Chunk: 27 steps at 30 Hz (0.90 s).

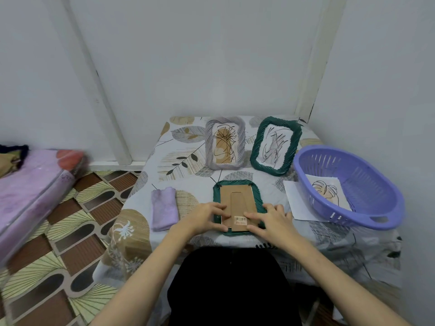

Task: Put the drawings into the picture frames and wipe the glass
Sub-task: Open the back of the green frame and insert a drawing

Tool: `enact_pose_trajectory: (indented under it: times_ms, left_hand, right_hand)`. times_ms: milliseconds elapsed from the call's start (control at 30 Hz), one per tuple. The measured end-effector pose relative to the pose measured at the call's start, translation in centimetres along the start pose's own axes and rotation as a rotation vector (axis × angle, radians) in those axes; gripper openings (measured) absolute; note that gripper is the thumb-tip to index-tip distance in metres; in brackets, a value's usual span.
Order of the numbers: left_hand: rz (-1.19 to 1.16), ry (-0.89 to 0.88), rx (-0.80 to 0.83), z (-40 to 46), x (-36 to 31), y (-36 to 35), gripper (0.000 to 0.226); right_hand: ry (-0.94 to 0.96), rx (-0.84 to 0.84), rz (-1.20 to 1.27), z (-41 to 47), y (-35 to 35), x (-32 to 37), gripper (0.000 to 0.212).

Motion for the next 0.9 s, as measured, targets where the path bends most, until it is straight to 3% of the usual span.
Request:
enact_pose_trajectory:
  times_ms: [167, 433, 567, 667, 800, 900]
  left_hand:
    - [0.091, -0.056, -0.055, -0.5, 0.3, -0.8, 0.045]
    - [-0.113, -0.067, -0.270, -0.9, 0.9, -3.0, 0.032]
    - [-0.206, -0.021, -0.403, -1.0, 0.6, -3.6, 0.042]
    - [-0.195, 0.040, -0.364, -1.1, 0.6, -3.8, 0.052]
    - [-0.148, 0.084, -0.303, -1.0, 0.6, -3.9, 0.050]
    - [-0.140, 0.085, -0.315, -1.0, 0.4, -4.0, 0.049]
  right_hand:
    - [-0.009, -0.012, 0.000, -0.1, -0.3, -0.1, 0.045]
    - [-0.018, -0.030, 0.015, -0.3, -0.9, -0.1, 0.044]
    - [-0.021, -0.044, 0.090, -0.6, -1.4, -0.4, 0.042]
    - [-0.040, -0.067, 0.184, -1.0, -2.0, -0.5, 0.045]
    - [-0.067, -0.099, 0.218, -1.2, -2.8, -0.4, 0.069]
    - [-0.075, -0.106, 0.227, -1.3, -2.7, -0.3, 0.074]
Point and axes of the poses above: each hand's wrist, its own z-axis towards the middle knuckle, its own y-axis out of the back of the hand, x = y × z, the point moved 1 cm from there along z, towards the middle knuckle, and after that the axes turned 3 degrees about -z, right-handed, at the moved point
